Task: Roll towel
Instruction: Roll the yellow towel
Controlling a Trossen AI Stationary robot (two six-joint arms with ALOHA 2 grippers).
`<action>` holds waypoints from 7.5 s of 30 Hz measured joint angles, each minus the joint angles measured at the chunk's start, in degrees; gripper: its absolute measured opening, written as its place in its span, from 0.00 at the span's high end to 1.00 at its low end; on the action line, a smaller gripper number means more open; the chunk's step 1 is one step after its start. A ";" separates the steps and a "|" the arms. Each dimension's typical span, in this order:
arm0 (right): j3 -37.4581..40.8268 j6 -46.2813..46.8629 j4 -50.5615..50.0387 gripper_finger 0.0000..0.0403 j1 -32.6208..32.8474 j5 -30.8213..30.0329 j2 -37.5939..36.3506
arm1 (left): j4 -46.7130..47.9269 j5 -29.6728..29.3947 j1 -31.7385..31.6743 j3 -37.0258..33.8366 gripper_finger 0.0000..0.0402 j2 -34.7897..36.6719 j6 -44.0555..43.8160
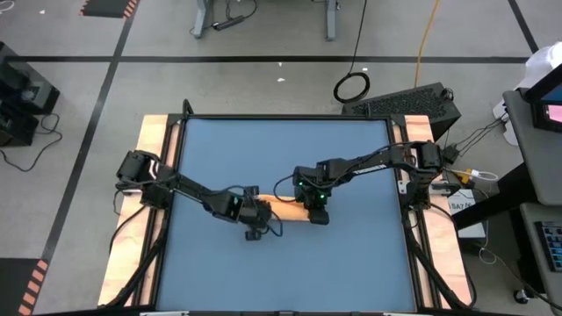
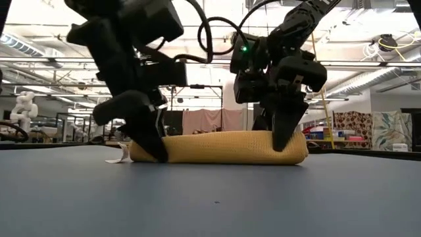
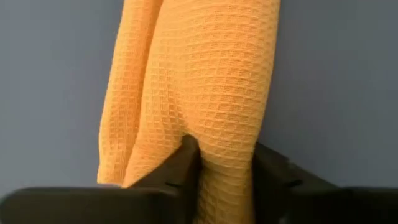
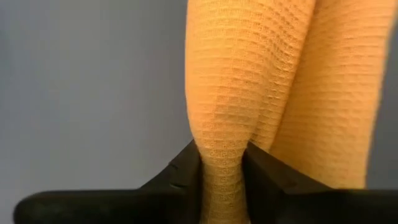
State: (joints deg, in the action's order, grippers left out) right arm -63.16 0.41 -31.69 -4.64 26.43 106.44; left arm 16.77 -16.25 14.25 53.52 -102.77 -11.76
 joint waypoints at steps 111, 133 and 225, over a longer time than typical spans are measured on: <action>0.02 -1.58 2.81 0.87 -1.75 1.16 1.53 | 5.05 -3.21 0.87 -0.15 0.39 11.91 0.55; -0.04 -4.96 0.60 0.87 -1.75 0.88 1.55 | 5.59 3.76 -3.19 -0.17 0.93 6.98 4.70; 31.19 10.90 89.85 1.00 8.48 -27.66 7.08 | -46.32 10.05 -6.41 -13.75 0.49 10.32 8.11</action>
State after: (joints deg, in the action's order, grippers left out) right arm -31.97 11.31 58.15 3.84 -1.23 113.51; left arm -29.55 -6.21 7.84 39.76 -92.45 -3.65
